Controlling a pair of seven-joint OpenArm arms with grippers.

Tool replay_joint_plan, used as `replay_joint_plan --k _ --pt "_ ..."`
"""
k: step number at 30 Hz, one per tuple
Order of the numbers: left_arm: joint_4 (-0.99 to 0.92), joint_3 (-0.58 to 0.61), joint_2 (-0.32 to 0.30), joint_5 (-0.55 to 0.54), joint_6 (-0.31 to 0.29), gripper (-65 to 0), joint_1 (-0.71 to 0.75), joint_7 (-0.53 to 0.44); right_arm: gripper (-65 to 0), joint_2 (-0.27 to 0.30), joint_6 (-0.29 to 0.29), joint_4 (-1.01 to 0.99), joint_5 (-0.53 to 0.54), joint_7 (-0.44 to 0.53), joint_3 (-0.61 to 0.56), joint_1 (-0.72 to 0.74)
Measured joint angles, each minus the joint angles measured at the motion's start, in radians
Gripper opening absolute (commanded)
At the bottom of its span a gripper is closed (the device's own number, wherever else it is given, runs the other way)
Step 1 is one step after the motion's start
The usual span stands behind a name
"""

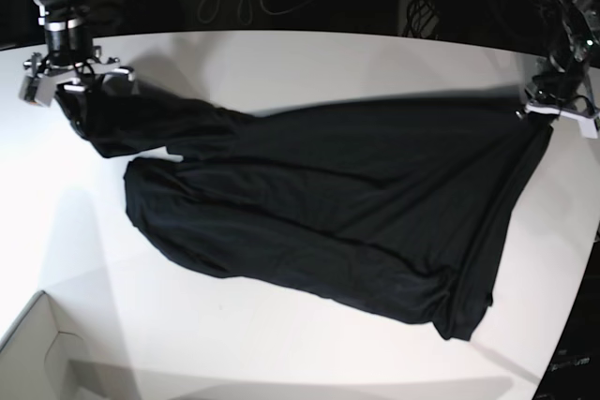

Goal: Layout the t-shirt on the table in an organized manner, then fold the t-shirt properly

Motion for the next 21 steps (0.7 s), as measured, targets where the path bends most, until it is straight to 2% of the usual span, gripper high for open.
replay_joint_plan --k 11,14,18,21 --pt "0.020 0.045 -0.005 0.001 0.002 -63.4 -0.003 0.000 -65.0 0.001 0.000 -0.001 0.000 0.001 -0.023 -0.002" --pt "0.024 0.089 -0.008 -0.002 0.002 -53.1 -0.003 0.002 -65.0 0.000 0.000 -0.001 0.000 0.001 -0.023 -0.002" --pt "0.092 0.086 0.005 -0.005 0.003 -37.6 -0.002 0.001 -65.0 0.001 0.000 -0.001 0.000 0.001 -0.024 0.002" --pt "0.127 0.087 0.027 -0.008 0.002 -31.4 -0.008 -0.003 -65.0 0.000 0.000 -0.001 0.000 0.001 -0.024 0.001"
